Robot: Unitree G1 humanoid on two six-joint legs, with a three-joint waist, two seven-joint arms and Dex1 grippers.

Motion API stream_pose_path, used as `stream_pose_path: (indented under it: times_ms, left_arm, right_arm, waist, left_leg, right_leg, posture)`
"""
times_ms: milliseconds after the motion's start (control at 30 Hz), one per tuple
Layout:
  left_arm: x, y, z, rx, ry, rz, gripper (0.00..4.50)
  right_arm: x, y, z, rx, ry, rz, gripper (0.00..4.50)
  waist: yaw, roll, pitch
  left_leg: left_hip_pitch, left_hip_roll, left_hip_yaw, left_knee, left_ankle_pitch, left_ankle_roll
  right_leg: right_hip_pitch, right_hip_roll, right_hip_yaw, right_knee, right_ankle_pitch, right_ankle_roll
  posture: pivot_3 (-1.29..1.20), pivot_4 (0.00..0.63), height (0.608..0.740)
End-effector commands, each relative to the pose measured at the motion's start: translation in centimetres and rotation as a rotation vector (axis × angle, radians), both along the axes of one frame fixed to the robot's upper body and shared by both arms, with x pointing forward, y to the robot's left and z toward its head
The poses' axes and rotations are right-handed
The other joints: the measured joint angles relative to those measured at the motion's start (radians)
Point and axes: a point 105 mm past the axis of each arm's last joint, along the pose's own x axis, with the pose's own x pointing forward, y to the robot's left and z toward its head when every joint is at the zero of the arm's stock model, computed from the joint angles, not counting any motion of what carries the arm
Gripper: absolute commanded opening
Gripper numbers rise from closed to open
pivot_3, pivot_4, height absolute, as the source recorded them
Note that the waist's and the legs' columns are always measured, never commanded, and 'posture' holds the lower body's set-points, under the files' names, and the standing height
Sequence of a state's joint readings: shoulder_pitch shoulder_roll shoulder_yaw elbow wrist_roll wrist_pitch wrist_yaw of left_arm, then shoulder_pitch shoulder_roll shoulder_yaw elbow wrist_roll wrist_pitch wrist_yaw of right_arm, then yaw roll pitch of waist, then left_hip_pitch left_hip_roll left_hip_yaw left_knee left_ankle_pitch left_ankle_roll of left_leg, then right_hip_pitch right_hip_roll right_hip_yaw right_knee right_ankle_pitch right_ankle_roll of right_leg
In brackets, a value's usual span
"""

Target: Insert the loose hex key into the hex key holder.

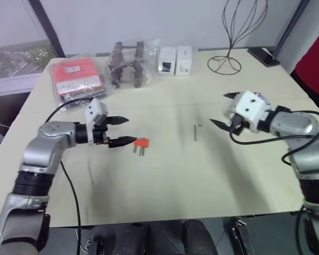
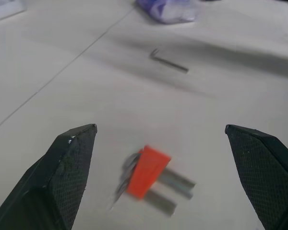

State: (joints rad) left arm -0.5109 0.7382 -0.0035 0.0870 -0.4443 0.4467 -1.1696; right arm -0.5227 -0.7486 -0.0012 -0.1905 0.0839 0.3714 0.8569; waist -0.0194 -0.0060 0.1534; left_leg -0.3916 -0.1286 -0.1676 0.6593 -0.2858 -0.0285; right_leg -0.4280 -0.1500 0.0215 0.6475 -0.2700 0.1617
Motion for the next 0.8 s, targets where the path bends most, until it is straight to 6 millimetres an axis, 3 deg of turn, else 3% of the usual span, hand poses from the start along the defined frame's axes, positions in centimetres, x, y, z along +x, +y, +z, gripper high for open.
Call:
stream_pose_path:
  times_ms: [33,200,467,800]
  left_arm:
    - [-0.8,1.7,1.3,0.041,-0.048,0.01,4.5]
    - [-2.4,3.2,1.2,0.126,-0.03,0.004,4.5]
    - [-3.5,3.6,1.5,0.12,-0.047,0.031,4.5]
    - [-4.1,3.4,1.7,0.098,-0.066,0.073,4.5]
  right_arm:
    - [-0.9,4.7,-0.6,0.09,0.065,0.188,4.45]
    - [0.3,9.8,-4.7,0.137,0.194,0.332,4.45]
    - [2.3,14.2,-8.5,0.129,0.289,0.439,4.45]
    - [2.8,15.8,-11.4,0.104,0.372,0.487,4.45]
  waist:
    - [0.0,0.0,0.0]
    - [0.001,0.0,0.0]
    - [-0.008,0.0,0.0]
    - [-0.035,0.001,0.0]
  left_leg:
    - [0.0,0.0,0.0,0.0,0.0,0.0]
    - [0.0,-0.001,-0.001,0.0,0.0,0.0]
    - [0.0,0.0,-0.002,0.0,0.0,0.0]
    - [0.001,0.0,-0.003,-0.003,0.0,0.0]
  right_leg:
    - [0.0,0.0,0.0,0.0,0.0,0.0]
    - [0.0,0.0,0.0,0.0,0.0,0.0]
    - [0.0,0.0,0.0,0.001,0.0,0.0]
    - [-0.001,0.001,-0.001,0.002,0.0,0.0]
  posture:
    - [0.0,0.15,0.74]
    - [0.0,0.15,0.74]
    - [0.0,0.15,0.74]
    - [0.0,0.15,0.74]
